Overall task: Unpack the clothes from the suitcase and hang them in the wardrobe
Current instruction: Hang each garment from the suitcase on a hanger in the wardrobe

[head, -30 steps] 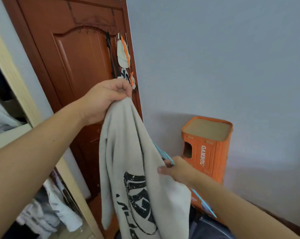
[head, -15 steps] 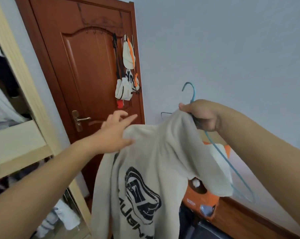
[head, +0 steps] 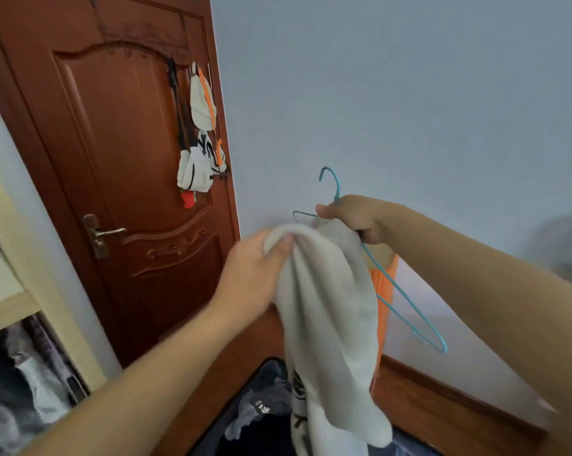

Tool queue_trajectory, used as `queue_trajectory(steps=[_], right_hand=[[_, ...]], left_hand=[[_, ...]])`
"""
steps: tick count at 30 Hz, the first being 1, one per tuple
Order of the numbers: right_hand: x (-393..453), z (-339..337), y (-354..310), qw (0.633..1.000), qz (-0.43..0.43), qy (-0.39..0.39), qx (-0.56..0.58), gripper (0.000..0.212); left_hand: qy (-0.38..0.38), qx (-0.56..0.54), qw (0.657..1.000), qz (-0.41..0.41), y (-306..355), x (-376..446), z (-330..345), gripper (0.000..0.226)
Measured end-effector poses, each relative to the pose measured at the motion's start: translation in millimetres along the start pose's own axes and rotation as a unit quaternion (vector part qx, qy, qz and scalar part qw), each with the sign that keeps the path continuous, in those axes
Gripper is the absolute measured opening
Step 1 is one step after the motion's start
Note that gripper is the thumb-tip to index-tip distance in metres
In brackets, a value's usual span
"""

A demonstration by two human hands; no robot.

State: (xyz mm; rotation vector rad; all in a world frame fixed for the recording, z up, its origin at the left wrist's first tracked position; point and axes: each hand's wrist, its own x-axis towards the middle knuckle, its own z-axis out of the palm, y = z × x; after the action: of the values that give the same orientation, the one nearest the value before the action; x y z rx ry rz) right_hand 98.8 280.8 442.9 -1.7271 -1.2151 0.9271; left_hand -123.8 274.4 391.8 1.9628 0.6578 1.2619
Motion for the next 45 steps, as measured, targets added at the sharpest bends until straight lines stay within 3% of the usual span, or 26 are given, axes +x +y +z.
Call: queue_trajectory(steps=[4, 7, 9, 12, 15, 20, 22, 25, 28, 32, 35, 37, 38, 39, 41, 43, 45], right_hand=[[-16, -8, 30, 0.996, -0.064, 0.031, -0.048, 0.033], [-45, -17, 36, 0.992, -0.112, 0.057, -0.028, 0.052], [-66, -19, 38, 0.99, -0.141, 0.014, 0.024, 0.058], [-79, -18, 44, 0.982, -0.161, 0.009, 0.099, 0.037], [-92, -16, 58, 0.977, -0.186, 0.026, 0.099, 0.028], [-106, 0, 74, 0.981, -0.179, -0.015, 0.069, 0.078], [-101, 16, 60, 0.979, -0.202, 0.013, 0.027, 0.063], [-93, 32, 26, 0.967, -0.238, 0.095, -0.009, 0.014], [-80, 27, -10, 0.959, -0.199, 0.183, 0.08, 0.018], [-58, 7, -40, 0.952, -0.059, 0.137, 0.266, 0.014], [-42, 5, -40, 0.954, 0.004, 0.135, 0.269, 0.021], [-36, 14, -42, 0.954, 0.026, 0.124, 0.271, 0.026], [-35, 20, -44, 0.957, 0.032, 0.115, 0.265, 0.028], [-33, 26, -44, 0.96, 0.035, 0.11, 0.256, 0.031], [-35, 32, -45, 0.965, 0.033, 0.098, 0.24, 0.032], [-40, 27, -47, 0.967, 0.029, 0.094, 0.234, 0.027], [-47, 14, -48, 0.965, 0.03, 0.104, 0.239, 0.029]], left_hand=[[-0.021, -0.182, 0.965, -0.19, 34, 47, -1, 0.026], [-0.036, -0.263, 0.933, -0.243, 40, 68, -6, 0.03], [-0.058, -0.28, 0.919, -0.273, 41, 73, -4, 0.034], [-0.048, -0.247, 0.911, -0.327, 44, 75, 6, 0.027], [-0.025, -0.244, 0.898, -0.365, 44, 78, 10, 0.019], [-0.046, -0.24, 0.895, -0.373, 50, 87, 0, 0.016], [-0.082, -0.216, 0.905, -0.358, 56, 90, -2, 0.022], [-0.123, -0.197, 0.913, -0.336, 50, 96, -13, 0.03], [-0.104, -0.224, 0.918, -0.311, 21, 91, -43, 0.036], [-0.039, -0.167, 0.943, -0.284, -48, 9, -72, 0.038], [-0.161, -0.192, 0.93, -0.27, -72, -68, -61, 0.068], [-0.22, -0.098, 0.94, -0.242, -88, -84, -35, 0.095], [-0.194, -0.021, 0.954, -0.228, -96, -85, -19, 0.095], [-0.143, 0.02, 0.964, -0.224, -106, -82, -6, 0.084], [-0.078, -0.008, 0.964, -0.255, -129, -76, 11, 0.048], [-0.122, -0.03, 0.924, -0.361, -147, -79, 16, 0.028], [-0.147, -0.043, 0.869, -0.471, -159, -87, 15, 0.029]])
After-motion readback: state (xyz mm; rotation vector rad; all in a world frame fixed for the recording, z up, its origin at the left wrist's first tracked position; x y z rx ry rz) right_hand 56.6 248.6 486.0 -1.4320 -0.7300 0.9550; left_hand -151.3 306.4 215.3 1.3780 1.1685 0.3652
